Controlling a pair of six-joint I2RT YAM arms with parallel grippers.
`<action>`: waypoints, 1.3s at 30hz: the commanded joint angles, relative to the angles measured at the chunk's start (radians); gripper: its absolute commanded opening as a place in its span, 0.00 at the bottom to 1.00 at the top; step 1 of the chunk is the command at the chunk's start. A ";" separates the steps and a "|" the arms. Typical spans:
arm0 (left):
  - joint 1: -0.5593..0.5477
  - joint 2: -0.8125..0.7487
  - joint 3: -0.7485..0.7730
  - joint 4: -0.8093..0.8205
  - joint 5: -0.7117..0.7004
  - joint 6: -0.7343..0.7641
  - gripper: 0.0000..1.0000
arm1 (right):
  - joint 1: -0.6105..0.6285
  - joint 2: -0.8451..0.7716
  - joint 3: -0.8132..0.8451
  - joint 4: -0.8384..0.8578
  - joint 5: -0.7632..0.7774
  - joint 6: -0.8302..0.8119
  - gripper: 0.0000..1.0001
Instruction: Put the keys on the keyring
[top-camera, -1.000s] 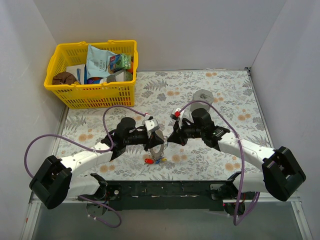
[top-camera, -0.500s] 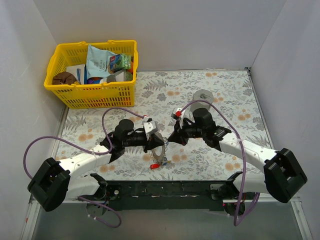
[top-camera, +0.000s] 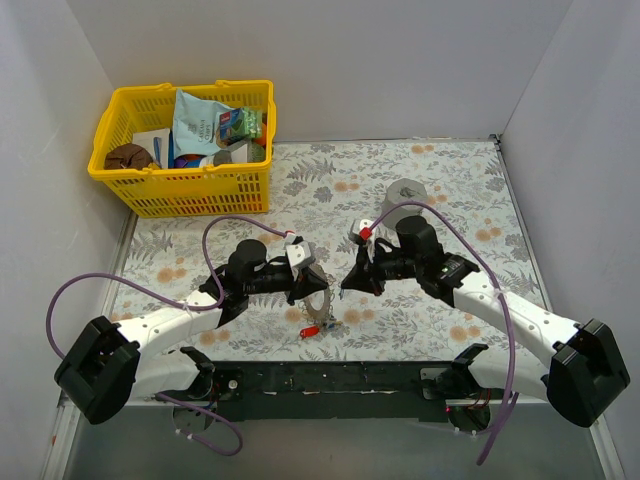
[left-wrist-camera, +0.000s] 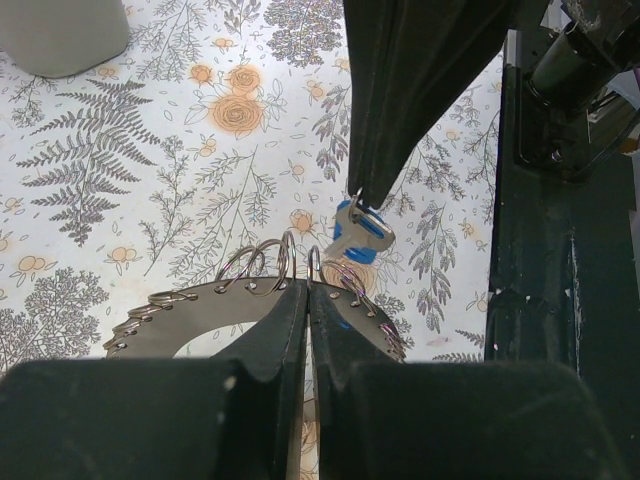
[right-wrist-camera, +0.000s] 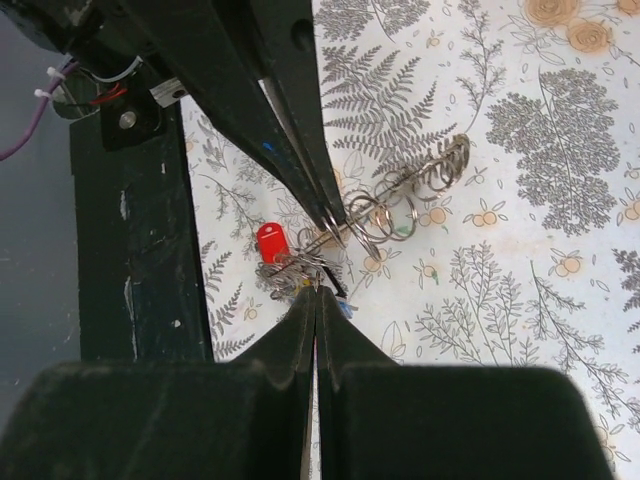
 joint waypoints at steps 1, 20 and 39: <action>-0.004 -0.001 0.010 0.035 0.006 -0.001 0.00 | -0.003 0.008 0.058 0.031 -0.091 0.035 0.01; -0.006 0.006 0.017 0.031 0.012 0.002 0.00 | 0.054 0.149 0.150 0.041 0.006 0.066 0.01; -0.006 -0.020 0.014 0.024 0.009 0.002 0.00 | 0.043 0.118 0.076 0.048 0.121 0.059 0.01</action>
